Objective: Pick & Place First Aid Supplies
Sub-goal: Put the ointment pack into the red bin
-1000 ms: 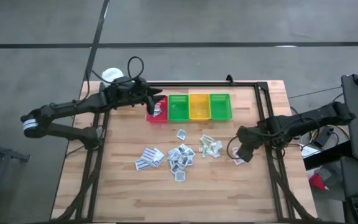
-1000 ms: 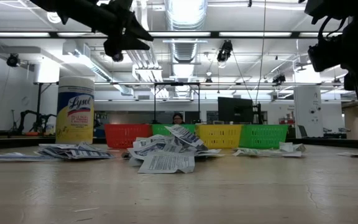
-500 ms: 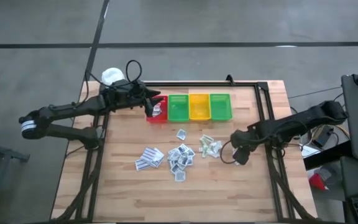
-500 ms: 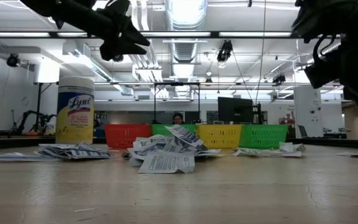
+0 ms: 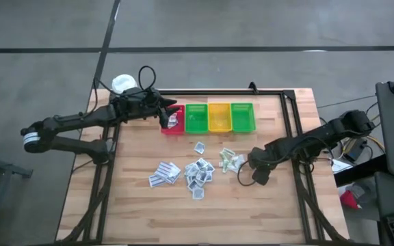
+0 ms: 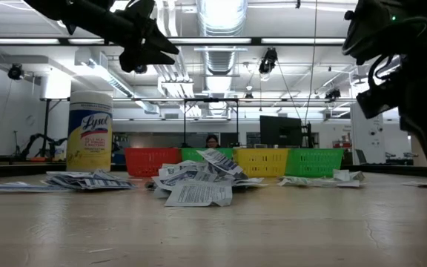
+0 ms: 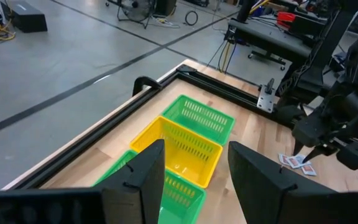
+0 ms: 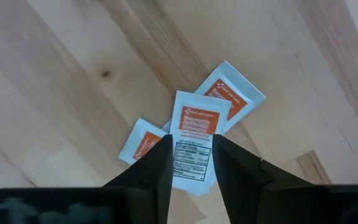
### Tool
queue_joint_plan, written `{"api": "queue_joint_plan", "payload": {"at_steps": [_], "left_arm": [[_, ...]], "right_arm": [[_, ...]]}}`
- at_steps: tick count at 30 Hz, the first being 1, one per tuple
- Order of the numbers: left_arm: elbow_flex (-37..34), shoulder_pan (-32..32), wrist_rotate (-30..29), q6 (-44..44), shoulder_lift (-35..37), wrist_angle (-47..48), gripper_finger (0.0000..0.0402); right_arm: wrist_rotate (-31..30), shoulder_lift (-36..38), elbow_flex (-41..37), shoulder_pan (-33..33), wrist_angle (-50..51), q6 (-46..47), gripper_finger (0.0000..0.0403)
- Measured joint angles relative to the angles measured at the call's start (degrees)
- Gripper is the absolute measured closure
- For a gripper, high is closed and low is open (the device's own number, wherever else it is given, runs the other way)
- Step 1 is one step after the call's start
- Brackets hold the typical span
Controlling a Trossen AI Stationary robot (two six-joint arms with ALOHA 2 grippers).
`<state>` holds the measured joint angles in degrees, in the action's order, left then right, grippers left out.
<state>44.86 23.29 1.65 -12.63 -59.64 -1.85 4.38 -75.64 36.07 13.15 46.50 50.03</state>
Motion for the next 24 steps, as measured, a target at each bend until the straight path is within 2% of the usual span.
{"api": "queue_joint_plan", "payload": {"at_steps": [10, 24], "left_arm": [[0.07, 0.02, 0.02, -0.09, 0.0, -0.11, 0.0232], [0.09, 0.02, 0.04, -1.02, 0.0, -0.38, 0.0232]], "right_arm": [[0.6, -0.94, 0.0, -0.02, 0.23, 0.56, 0.0246], [1.3, 0.04, -4.57, -0.09, -1.1, 2.61, 0.0275]]}}
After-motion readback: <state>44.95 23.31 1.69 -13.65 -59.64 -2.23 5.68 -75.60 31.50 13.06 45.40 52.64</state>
